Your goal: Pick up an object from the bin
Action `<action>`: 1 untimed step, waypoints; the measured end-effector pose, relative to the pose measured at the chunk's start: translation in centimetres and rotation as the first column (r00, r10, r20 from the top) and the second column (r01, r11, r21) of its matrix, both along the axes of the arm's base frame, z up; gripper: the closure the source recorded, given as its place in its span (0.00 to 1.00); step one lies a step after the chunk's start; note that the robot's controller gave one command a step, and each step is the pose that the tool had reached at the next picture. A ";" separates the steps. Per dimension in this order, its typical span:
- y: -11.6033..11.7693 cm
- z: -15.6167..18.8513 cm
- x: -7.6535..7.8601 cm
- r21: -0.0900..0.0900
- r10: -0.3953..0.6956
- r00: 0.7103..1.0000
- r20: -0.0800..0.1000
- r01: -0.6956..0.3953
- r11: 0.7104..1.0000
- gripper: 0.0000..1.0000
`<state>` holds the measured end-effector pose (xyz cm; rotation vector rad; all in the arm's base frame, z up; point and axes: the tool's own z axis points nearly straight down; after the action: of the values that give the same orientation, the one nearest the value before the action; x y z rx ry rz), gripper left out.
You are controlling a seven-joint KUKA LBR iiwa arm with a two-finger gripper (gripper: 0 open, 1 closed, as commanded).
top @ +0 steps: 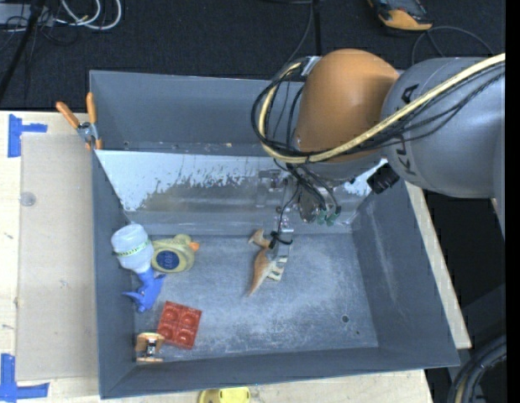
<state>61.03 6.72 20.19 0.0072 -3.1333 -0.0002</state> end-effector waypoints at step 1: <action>0.0 0.5 0.1 0.000 -0.001 1.000 0.007 0.001 1.000 0.00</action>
Offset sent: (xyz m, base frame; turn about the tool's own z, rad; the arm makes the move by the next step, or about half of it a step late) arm -0.0608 -0.0581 -0.1038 -0.0951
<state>61.16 6.70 20.69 0.0057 -3.1406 -0.0009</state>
